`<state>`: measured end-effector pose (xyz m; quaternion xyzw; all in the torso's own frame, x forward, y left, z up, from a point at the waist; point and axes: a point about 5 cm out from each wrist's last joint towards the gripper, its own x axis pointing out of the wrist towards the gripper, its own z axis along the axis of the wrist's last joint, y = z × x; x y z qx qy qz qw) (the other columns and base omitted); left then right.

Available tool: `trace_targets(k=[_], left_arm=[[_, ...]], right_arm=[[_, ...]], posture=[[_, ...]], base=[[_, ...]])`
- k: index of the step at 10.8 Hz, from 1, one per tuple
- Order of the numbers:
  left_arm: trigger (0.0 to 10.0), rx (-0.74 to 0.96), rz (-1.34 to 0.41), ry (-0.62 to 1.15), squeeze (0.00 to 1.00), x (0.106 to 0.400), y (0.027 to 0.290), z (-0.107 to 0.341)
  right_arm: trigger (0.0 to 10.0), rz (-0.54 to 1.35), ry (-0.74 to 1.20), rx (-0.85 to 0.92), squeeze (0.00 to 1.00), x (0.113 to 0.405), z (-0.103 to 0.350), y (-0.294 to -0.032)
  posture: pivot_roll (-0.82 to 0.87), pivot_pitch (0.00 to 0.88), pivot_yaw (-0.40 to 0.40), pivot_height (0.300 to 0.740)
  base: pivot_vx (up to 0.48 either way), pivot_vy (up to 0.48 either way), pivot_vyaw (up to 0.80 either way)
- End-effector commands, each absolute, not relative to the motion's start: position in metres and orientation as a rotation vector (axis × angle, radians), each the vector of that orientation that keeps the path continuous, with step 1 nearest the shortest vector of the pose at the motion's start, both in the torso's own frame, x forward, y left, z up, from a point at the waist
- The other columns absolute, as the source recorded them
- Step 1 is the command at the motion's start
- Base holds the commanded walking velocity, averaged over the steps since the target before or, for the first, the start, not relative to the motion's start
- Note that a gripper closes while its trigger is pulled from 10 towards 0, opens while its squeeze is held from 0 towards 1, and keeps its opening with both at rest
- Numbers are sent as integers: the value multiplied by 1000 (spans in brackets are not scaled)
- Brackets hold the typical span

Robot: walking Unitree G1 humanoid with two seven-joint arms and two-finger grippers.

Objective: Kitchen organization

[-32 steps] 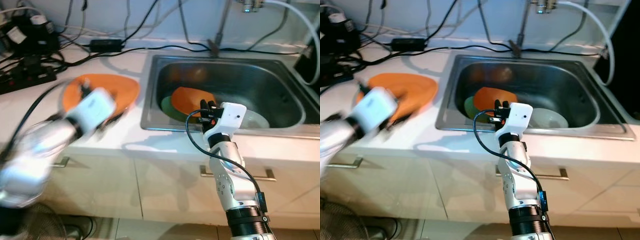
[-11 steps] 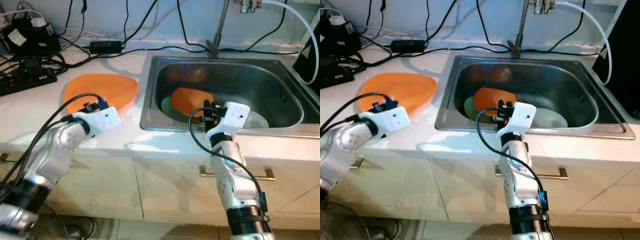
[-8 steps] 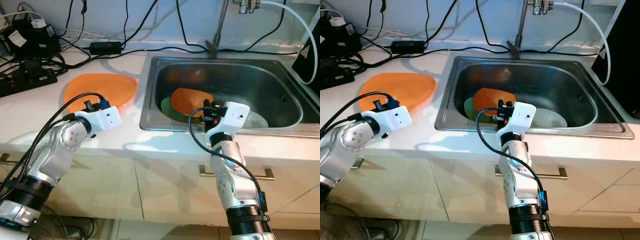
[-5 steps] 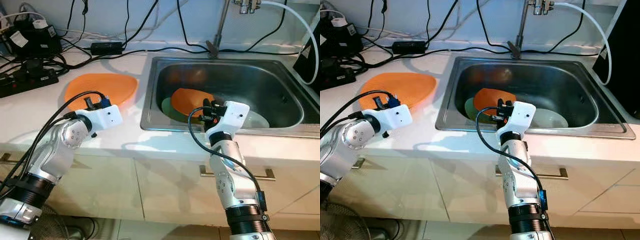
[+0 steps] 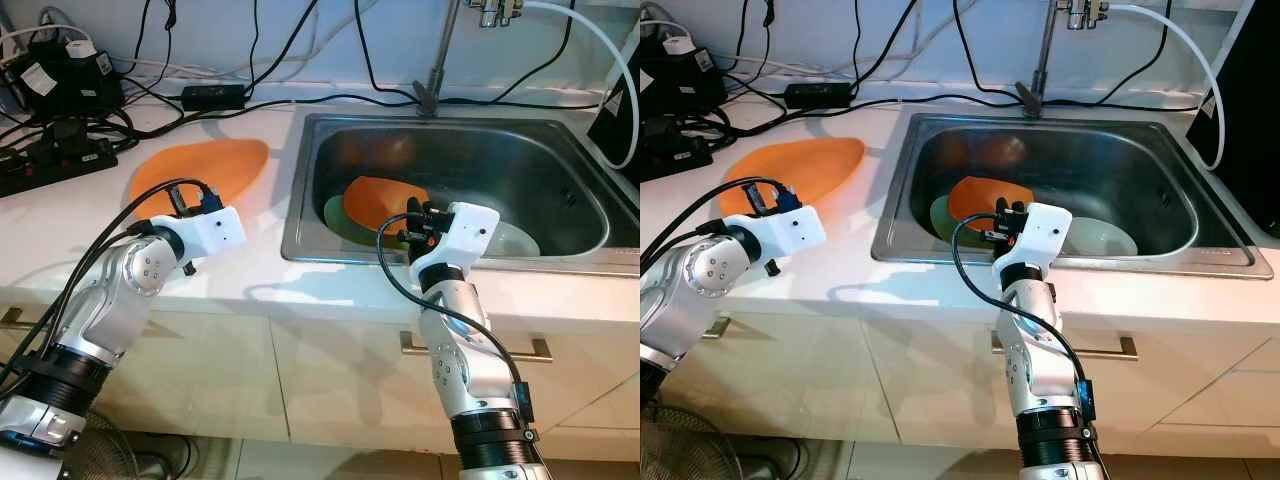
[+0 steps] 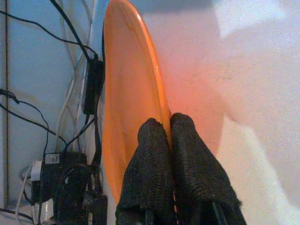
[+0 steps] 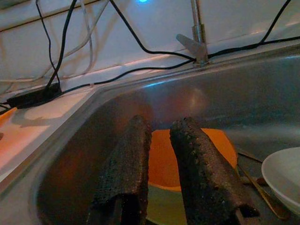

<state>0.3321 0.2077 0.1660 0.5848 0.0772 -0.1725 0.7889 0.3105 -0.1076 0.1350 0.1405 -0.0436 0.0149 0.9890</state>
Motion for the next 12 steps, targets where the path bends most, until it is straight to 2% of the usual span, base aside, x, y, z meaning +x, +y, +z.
trace_targets(k=[1,4,5,6,8,9,10,12], left_arm=[[0,1259,-413,227,0,328,205,147],[0,1313,-390,160,0,330,200,154],[0,1360,-314,-5,0,337,192,175],[10000,1350,-272,-100,0,340,183,188],[10000,1323,-293,-168,0,339,168,190],[10000,1317,-309,-203,0,338,161,190],[10000,1317,-324,-224,0,338,156,189],[10000,1306,-360,-269,0,338,144,189]], right_arm=[[10000,25,-70,291,0,312,134,-107],[10000,23,-70,290,0,312,134,-107],[10000,22,-69,289,0,312,134,-107],[10000,26,-74,285,0,313,136,-106],[10000,28,-88,284,0,317,142,-107],[10000,33,-108,298,216,320,150,-108],[10000,39,-123,323,1000,323,156,-107],[10000,51,-141,430,1000,331,172,-108]], posture=[[-38,4,12,740],[-37,5,13,740],[-37,5,13,740],[-37,5,13,740],[-43,0,15,740],[-43,0,15,740],[-45,0,13,740],[-44,0,13,740]], base=[[0,0,0],[0,0,0],[0,0,0],[0,0,0],[0,0,0],[0,0,0],[0,0,0],[0,0,0]])
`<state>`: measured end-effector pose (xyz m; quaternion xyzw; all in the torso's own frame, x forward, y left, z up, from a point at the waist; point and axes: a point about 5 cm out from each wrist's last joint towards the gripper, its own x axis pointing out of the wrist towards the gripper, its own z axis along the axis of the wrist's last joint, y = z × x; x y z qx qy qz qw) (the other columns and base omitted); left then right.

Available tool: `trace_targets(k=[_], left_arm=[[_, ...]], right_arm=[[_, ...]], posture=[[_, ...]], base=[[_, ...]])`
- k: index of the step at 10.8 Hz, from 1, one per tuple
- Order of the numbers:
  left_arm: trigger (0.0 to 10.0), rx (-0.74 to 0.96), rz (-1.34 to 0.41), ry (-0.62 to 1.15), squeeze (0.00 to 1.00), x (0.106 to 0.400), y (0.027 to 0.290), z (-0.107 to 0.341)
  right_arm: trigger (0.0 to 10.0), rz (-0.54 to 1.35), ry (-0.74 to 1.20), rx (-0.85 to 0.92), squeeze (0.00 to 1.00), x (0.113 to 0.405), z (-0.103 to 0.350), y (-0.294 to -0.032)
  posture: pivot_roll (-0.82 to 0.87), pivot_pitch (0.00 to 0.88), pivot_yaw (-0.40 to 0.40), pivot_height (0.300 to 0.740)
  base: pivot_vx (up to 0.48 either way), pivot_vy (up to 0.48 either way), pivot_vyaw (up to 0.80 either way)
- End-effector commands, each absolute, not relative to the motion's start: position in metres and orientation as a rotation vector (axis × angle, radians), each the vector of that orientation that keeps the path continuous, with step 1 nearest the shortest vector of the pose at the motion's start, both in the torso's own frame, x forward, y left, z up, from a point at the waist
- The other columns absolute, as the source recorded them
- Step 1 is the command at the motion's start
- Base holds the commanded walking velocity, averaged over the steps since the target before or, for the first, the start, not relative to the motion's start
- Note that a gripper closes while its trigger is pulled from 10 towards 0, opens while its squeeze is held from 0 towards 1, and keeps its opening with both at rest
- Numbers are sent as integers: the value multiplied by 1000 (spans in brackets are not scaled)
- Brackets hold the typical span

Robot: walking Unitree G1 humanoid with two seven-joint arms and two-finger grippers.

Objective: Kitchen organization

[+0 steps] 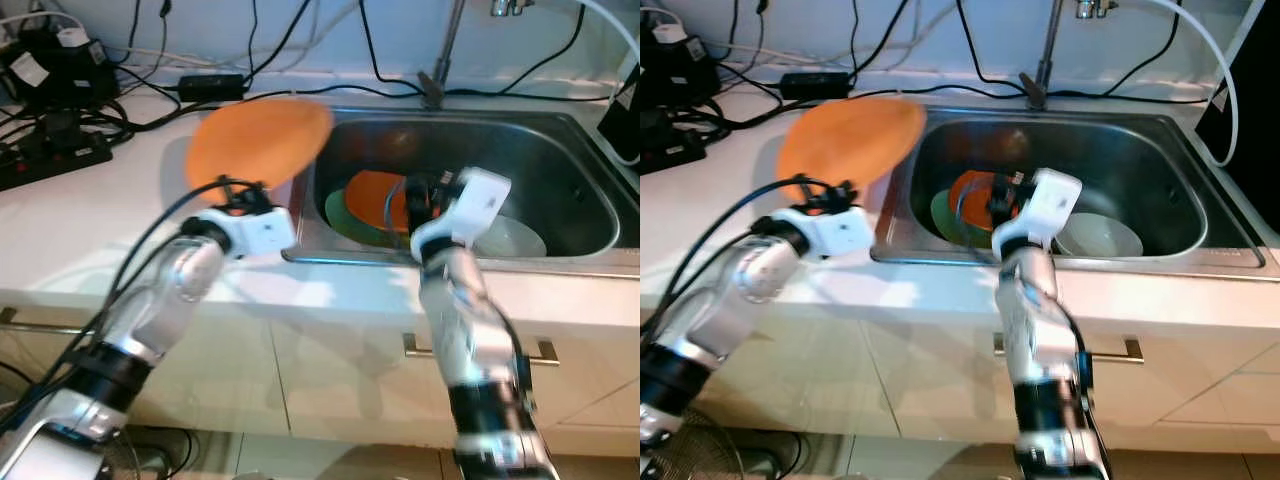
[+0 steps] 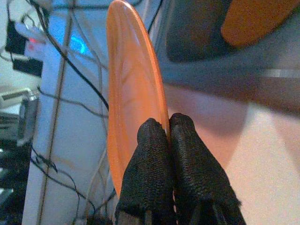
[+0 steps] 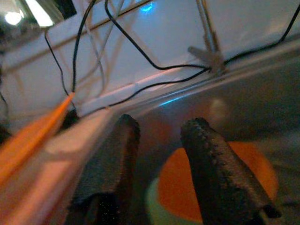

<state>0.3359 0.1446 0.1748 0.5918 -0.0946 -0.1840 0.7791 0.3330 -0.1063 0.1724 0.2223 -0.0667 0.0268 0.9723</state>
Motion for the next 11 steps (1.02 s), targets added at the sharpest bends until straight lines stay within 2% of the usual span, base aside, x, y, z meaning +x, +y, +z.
trace_targets(k=[1,3,7,8,11], left_arm=[[10000,1295,-386,-299,0,337,134,189],[10000,1296,-438,-340,0,337,119,189],[10000,1295,-502,-380,0,334,106,189],[10000,1299,-534,-387,0,333,103,186],[10000,1305,-605,-401,0,329,95,182]], right_arm=[[10000,73,-137,525,1000,336,181,-106],[10000,130,-101,717,1000,340,186,-100],[10000,216,-65,830,1000,338,188,-92],[10000,236,-56,862,0,337,189,-90],[10000,287,-68,953,0,338,198,-88]], posture=[[-49,0,17,740],[-52,0,18,740],[-52,0,27,740],[-52,0,27,740],[-55,0,29,740]], base=[[0,0,0],[0,0,0],[0,0,0],[0,0,0],[0,0,0]])
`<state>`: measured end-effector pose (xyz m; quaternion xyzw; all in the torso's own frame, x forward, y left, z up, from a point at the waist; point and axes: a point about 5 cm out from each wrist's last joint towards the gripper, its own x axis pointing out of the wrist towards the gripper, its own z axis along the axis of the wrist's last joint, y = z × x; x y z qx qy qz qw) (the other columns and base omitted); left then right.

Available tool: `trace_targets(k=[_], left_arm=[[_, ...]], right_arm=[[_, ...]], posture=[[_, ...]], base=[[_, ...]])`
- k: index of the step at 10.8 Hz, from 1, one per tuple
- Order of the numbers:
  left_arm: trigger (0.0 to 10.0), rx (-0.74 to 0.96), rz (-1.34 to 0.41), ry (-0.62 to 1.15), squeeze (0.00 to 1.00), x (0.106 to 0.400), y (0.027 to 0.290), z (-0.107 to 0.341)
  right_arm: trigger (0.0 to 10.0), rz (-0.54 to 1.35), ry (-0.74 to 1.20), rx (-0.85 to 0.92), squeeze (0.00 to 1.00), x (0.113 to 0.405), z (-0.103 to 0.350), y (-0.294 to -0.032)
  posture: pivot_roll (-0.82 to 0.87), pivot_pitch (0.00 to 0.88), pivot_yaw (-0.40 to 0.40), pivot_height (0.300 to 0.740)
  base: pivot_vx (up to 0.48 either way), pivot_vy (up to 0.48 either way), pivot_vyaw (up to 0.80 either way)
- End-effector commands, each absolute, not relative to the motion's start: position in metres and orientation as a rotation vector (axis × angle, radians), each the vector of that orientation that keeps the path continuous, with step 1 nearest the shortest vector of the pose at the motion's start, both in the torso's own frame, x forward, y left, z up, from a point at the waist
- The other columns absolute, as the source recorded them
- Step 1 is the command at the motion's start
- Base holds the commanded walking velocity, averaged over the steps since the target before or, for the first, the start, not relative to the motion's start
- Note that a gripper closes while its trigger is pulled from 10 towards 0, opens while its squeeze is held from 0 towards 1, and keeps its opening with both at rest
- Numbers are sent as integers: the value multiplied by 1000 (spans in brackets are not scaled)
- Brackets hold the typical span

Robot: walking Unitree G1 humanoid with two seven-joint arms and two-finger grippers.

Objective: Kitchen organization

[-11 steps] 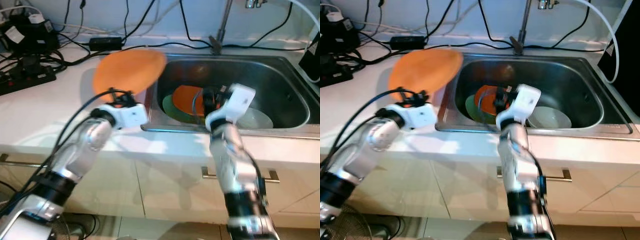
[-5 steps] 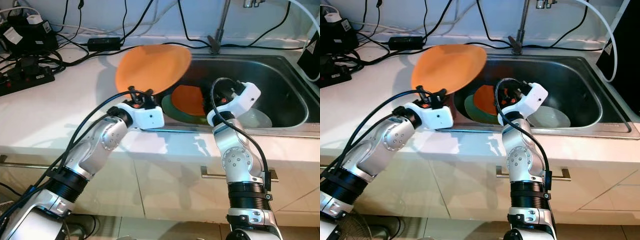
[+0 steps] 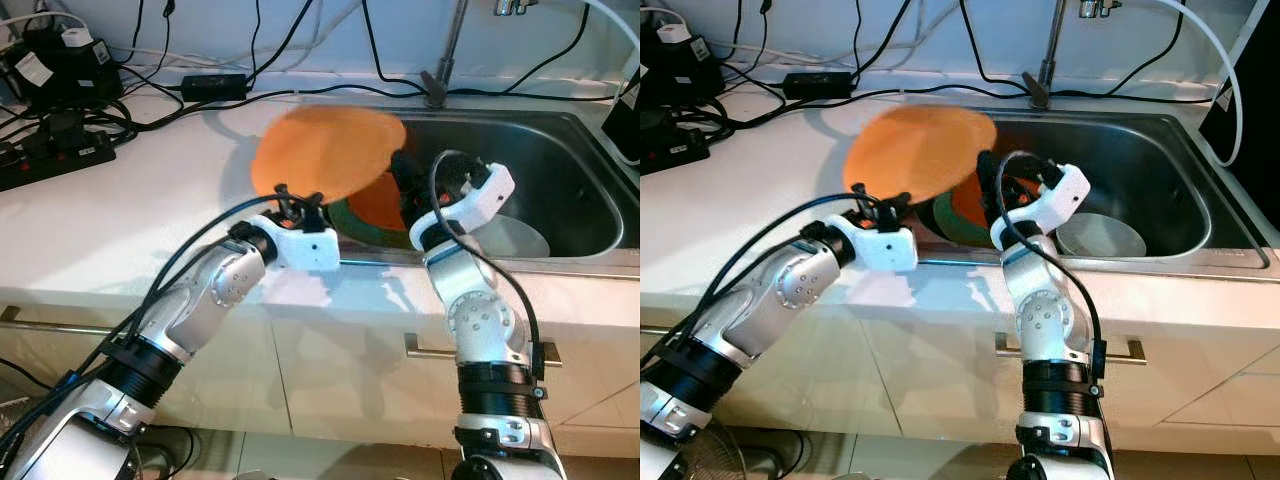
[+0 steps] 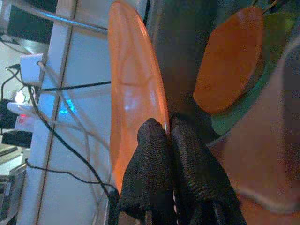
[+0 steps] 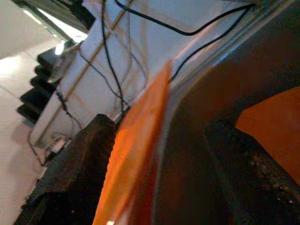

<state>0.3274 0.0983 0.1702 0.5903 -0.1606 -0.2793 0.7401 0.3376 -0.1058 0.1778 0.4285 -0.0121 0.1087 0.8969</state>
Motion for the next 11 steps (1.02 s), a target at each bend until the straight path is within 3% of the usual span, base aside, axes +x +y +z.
trace_targets(k=[1,9,10,11], left_arm=[[10000,1302,-612,-410,0,328,93,182],[10000,1247,-622,-507,0,323,85,192],[10000,1248,-624,-505,0,323,85,191],[10000,1248,-626,-504,0,323,85,191]], right_arm=[[10000,294,-67,952,0,338,198,-87],[10000,289,-21,970,0,342,188,-84],[3804,278,-26,975,0,343,188,-84],[0,277,-29,979,0,343,189,-85]], posture=[[-54,0,29,740],[-41,0,23,740],[-41,0,23,740],[-40,0,23,740]], base=[[0,0,0],[0,0,0],[0,0,0],[0,0,0]])
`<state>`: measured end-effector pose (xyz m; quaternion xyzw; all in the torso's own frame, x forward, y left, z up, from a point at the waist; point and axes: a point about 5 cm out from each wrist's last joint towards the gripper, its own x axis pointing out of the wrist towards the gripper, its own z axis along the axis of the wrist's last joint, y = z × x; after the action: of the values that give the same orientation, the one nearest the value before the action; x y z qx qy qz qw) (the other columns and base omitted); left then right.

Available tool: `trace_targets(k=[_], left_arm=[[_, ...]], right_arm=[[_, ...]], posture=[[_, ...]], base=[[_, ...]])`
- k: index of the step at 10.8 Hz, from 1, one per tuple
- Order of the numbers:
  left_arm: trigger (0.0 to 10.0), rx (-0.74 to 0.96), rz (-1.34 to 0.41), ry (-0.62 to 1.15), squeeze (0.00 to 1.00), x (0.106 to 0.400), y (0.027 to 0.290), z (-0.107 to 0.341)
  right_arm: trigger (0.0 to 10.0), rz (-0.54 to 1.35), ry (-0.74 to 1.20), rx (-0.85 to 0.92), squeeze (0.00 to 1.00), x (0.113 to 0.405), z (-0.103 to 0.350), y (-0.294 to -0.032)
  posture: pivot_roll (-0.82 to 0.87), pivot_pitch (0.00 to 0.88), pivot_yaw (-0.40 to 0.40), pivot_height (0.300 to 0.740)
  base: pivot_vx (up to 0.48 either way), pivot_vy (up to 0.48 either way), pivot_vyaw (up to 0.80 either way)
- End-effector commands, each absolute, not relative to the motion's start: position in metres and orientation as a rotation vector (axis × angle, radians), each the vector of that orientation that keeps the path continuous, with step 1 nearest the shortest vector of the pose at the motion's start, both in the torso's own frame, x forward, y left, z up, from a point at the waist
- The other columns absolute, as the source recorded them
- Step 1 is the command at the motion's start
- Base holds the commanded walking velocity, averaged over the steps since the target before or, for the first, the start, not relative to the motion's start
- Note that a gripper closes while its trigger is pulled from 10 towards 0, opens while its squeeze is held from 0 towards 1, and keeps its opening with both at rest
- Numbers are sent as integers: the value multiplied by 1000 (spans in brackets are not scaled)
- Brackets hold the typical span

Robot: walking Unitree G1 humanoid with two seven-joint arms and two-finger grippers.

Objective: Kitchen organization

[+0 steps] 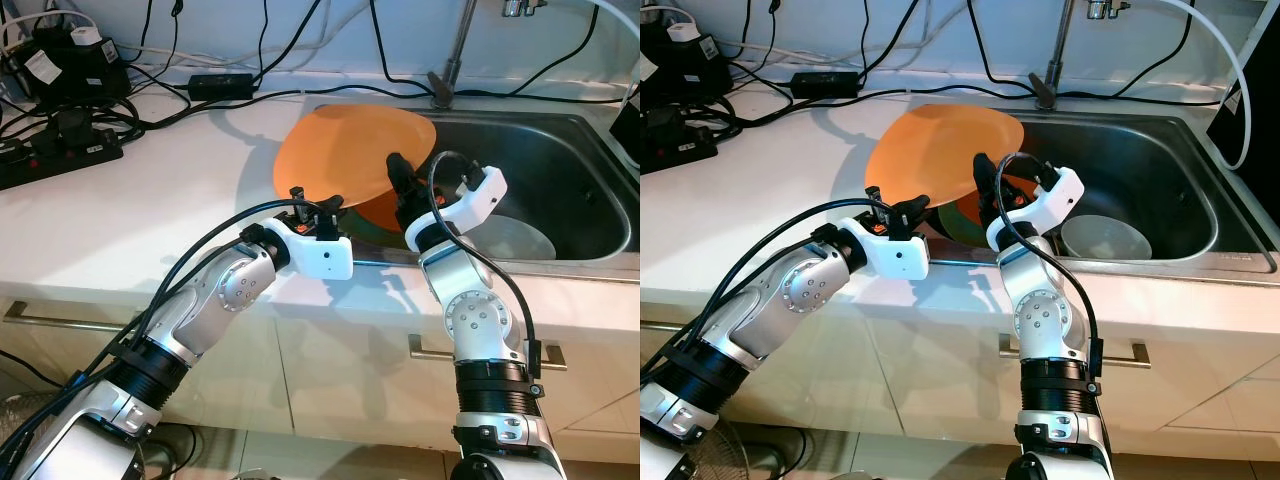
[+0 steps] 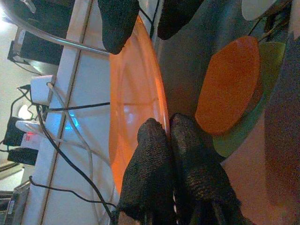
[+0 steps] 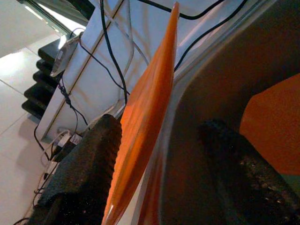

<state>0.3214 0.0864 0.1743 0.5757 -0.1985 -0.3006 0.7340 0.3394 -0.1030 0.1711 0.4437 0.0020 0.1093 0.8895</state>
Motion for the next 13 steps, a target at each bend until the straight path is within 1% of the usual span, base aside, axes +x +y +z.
trace_targets(k=[1,13], left_arm=[[10000,1248,-628,-503,0,323,85,191],[10000,1280,-625,-511,0,324,85,190]], right_arm=[[0,276,-30,983,0,343,189,-85],[0,289,-23,1014,0,343,188,-82]], posture=[[-40,0,23,740],[-38,0,23,740]], base=[[0,0,0],[0,0,0]])
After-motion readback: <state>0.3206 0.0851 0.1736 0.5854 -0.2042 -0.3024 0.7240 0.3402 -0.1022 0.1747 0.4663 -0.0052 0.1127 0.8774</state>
